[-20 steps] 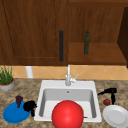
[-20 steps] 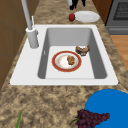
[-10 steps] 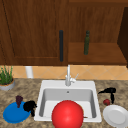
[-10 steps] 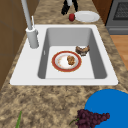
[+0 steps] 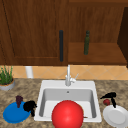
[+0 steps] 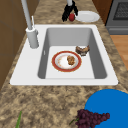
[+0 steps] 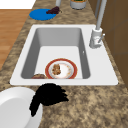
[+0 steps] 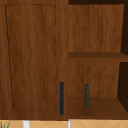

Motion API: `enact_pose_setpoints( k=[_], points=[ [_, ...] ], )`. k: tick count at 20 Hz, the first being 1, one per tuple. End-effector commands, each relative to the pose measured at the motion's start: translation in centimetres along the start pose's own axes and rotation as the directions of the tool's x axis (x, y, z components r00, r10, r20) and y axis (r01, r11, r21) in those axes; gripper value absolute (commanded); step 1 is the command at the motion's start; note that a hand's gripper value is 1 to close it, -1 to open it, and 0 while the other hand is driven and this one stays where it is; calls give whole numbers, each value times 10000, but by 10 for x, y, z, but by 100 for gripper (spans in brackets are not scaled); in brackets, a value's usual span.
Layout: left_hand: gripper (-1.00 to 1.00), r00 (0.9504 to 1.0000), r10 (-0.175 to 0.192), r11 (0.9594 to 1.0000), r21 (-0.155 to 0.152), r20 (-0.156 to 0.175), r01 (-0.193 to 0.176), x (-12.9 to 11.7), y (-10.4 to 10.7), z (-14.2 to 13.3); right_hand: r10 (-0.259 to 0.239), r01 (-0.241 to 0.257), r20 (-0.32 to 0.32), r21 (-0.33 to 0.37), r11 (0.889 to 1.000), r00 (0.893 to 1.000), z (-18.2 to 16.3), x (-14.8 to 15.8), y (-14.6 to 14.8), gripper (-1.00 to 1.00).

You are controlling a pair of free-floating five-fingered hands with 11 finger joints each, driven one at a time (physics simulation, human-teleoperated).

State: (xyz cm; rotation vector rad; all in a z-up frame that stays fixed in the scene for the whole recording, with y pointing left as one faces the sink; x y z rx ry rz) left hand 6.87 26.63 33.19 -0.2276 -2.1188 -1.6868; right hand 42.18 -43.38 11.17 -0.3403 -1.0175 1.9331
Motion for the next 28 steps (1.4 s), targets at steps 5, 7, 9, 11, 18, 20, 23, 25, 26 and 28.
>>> enact_pose_setpoints(
  k=[5,7,9,11,18,20,23,25,26,28],
  points=[
    [0,10000,0,10000,0,0,0,0,0,0,-69,106,-419,902,9959,9991,-26,-6,5,-100],
    [0,10000,0,10000,0,0,0,0,0,0,-20,56,-427,835,9965,9991,-25,-6,10,-100],
    [0,10000,0,10000,0,0,0,0,0,0,248,-229,-368,518,9984,9990,-25,-6,9,100],
    [0,10000,0,10000,0,0,0,0,0,0,132,-128,-439,98,9999,9990,-25,-7,4,100],
    [0,10000,0,10000,0,0,0,0,0,0,560,-586,-178,-2235,9729,9983,-42,-9,5,100],
    [0,10000,0,10000,0,0,0,0,0,0,630,-636,-112,-2708,9605,9980,-45,-11,4,100],
    [0,10000,0,10000,0,0,0,0,0,0,196,-117,270,-2647,9642,9994,-37,-12,-14,-100],
    [0,10000,0,10000,0,0,0,0,0,0,-221,300,410,-2051,9783,9989,-29,-11,-19,-100],
    [0,10000,0,10000,0,0,0,0,0,0,-357,430,442,-1751,9836,9984,-32,-10,-16,-100],
    [0,10000,0,10000,0,0,0,0,0,0,-409,473,463,-1474,9879,9981,-32,-9,-18,-100]
  ],
)
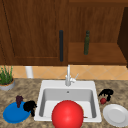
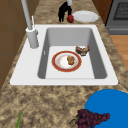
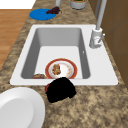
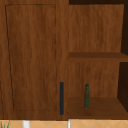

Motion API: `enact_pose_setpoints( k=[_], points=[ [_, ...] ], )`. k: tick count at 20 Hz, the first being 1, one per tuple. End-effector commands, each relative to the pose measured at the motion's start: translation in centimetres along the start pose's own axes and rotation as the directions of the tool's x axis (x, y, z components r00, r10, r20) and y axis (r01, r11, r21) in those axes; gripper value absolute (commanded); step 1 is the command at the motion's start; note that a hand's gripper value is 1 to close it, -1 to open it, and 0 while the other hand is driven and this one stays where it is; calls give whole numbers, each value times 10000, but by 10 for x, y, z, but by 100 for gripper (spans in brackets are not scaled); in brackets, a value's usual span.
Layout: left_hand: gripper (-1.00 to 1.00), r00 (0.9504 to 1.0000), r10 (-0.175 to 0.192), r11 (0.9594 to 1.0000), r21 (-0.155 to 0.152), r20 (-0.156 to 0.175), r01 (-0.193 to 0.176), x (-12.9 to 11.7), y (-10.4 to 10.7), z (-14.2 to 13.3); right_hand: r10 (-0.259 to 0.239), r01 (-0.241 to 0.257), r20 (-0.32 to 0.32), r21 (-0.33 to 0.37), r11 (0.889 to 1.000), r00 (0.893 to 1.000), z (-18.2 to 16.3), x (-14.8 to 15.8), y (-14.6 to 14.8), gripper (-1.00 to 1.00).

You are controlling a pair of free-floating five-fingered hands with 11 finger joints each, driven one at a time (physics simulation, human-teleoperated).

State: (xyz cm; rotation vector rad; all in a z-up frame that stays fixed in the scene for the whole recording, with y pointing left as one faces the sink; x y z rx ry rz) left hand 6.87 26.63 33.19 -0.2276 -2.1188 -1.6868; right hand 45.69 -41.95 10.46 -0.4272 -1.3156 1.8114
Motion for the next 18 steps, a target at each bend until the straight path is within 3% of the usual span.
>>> enact_pose_setpoints(
  k=[1,5,8,14,17,18],
  points=[
    [0,10000,0,10000,0,0,0,0,0,0,-435,469,-296,1258,9909,9986,0,0,0,-100],
    [0,10000,0,10000,0,0,0,0,0,0,-529,599,-475,1599,9853,9975,-3,0,-5,-100],
    [0,10000,0,10000,0,0,0,0,0,0,-804,927,-680,2038,9746,9944,-4,0,-7,-100],
    [0,10000,0,10000,0,0,0,0,0,0,-1364,1640,-1079,3148,9349,9848,-3,1,-12,-100],
    [0,10000,0,10000,0,0,0,0,0,0,-1588,1870,-1054,3707,9097,9817,3,9,-8,-100],
    [0,10000,0,10000,0,0,0,0,0,0,-1588,1837,-967,3755,9085,9826,8,15,-4,-100]
  ],
)
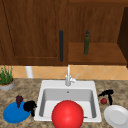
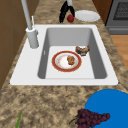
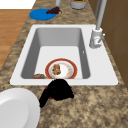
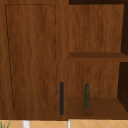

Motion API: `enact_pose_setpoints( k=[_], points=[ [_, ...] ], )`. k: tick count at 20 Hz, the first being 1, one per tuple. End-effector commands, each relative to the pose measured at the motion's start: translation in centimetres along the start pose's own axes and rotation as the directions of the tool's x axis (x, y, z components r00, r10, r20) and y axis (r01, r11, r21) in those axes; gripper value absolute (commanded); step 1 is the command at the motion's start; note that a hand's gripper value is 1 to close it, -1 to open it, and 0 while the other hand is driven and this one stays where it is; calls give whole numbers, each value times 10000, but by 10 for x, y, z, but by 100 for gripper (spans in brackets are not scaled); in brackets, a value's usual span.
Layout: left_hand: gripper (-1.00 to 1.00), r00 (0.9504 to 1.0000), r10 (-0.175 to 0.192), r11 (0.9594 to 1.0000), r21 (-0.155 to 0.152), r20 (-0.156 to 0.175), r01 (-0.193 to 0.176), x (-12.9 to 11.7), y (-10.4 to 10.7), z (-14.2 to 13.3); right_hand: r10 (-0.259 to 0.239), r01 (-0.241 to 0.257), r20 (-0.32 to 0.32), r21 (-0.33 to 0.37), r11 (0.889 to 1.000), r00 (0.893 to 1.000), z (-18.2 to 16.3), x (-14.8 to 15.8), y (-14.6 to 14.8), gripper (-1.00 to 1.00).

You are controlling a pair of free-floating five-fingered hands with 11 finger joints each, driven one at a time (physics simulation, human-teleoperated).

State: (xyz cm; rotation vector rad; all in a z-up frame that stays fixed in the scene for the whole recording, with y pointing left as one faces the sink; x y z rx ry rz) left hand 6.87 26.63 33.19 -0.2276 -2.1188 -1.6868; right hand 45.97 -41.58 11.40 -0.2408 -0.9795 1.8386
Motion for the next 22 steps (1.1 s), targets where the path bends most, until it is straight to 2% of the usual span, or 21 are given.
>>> enact_pose_setpoints(
  k=[1,3,4,7,8,9,11,13,15,17,19,22],
  points=[
    [0,10000,0,10000,0,0,0,0,0,0,-524,518,44,890,9947,9986,9,16,9,-100],
    [0,10000,0,10000,0,0,0,0,0,0,137,-122,-528,274,9995,9985,3,31,10,-100],
    [0,10000,0,10000,0,0,0,0,0,0,158,-139,-689,279,9995,9975,2,33,11,-100],
    [0,10000,0,10000,0,0,0,0,0,0,223,-207,-456,351,9992,9987,0,26,11,-100],
    [0,10000,0,10000,0,0,0,0,0,0,124,-104,-413,465,9989,9991,-8,32,5,-100],
    [0,10000,0,10000,0,0,0,0,0,0,-240,286,-556,839,9961,9982,6,29,-10,-100],
    [0,10000,0,10000,0,0,0,0,0,0,-473,546,-632,1192,9914,9969,4,33,-12,-100],
    [0,10000,0,10000,0,0,0,0,0,0,-624,754,-916,1454,9865,9938,8,42,-17,-100],
    [0,10000,0,10000,0,0,0,0,0,0,-596,741,-968,1540,9853,9935,4,39,-17,-100],
    [0,10000,0,10000,0,0,0,0,0,0,-441,562,-1071,1123,9921,9933,4,39,-13,-100],
    [0,10000,0,10000,0,0,0,0,0,0,-689,803,-1168,959,9921,9908,3,47,-6,-100],
    [0,10000,0,10000,0,0,0,0,0,0,-703,822,-1477,762,9937,9865,5,52,3,-100]
  ],
)
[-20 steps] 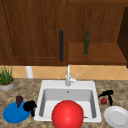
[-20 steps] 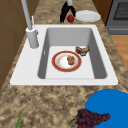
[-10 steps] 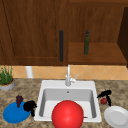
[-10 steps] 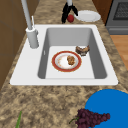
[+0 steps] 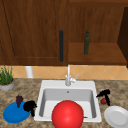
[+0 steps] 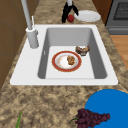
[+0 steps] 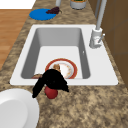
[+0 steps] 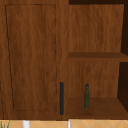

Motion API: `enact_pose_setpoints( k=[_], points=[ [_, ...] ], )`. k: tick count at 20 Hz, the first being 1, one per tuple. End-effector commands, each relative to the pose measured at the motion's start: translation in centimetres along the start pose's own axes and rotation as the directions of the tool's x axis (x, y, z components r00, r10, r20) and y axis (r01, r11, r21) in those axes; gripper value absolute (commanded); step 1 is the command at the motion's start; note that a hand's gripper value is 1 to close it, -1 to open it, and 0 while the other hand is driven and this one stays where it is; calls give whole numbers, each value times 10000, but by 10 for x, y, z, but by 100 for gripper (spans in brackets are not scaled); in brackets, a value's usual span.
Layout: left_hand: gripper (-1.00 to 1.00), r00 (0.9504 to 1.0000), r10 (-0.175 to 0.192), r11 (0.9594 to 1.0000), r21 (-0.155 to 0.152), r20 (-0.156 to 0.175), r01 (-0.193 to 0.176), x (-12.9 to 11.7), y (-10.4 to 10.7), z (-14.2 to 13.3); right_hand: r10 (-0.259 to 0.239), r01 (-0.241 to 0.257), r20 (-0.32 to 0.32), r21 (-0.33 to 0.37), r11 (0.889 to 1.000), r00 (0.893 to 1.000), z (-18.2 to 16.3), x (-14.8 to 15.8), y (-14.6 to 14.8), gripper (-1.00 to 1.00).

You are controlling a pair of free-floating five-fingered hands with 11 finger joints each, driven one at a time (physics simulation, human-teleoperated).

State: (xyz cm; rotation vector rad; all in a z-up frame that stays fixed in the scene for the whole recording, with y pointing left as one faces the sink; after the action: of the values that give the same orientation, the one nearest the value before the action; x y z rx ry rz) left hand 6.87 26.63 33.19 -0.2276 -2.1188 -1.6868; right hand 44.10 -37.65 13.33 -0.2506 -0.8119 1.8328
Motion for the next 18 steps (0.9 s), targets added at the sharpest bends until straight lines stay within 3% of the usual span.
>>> enact_pose_setpoints(
  k=[1,6,7,9,13,16,18],
  points=[
    [0,10000,0,10000,0,0,0,0,0,0,-546,525,-568,-383,9979,9969,4,5,16,-100],
    [0,10000,0,10000,0,0,0,0,0,0,-469,416,-968,-564,9975,9942,3,13,40,-100],
    [0,10000,0,10000,0,0,0,0,0,0,-512,462,-1073,-482,9978,9929,0,16,43,100],
    [0,10000,0,10000,0,0,0,0,0,0,-659,483,-1357,-1296,9904,9885,-2,19,49,100],
    [0,10000,0,10000,0,0,0,0,0,0,-635,140,-1558,-2999,9539,9858,0,21,54,100],
    [0,10000,0,10000,0,0,0,0,0,0,-516,-156,-1725,-3670,9301,9836,2,22,56,100],
    [0,10000,0,10000,0,0,0,0,0,0,-460,-205,-1616,-3876,9216,9858,7,23,52,100]
  ],
)
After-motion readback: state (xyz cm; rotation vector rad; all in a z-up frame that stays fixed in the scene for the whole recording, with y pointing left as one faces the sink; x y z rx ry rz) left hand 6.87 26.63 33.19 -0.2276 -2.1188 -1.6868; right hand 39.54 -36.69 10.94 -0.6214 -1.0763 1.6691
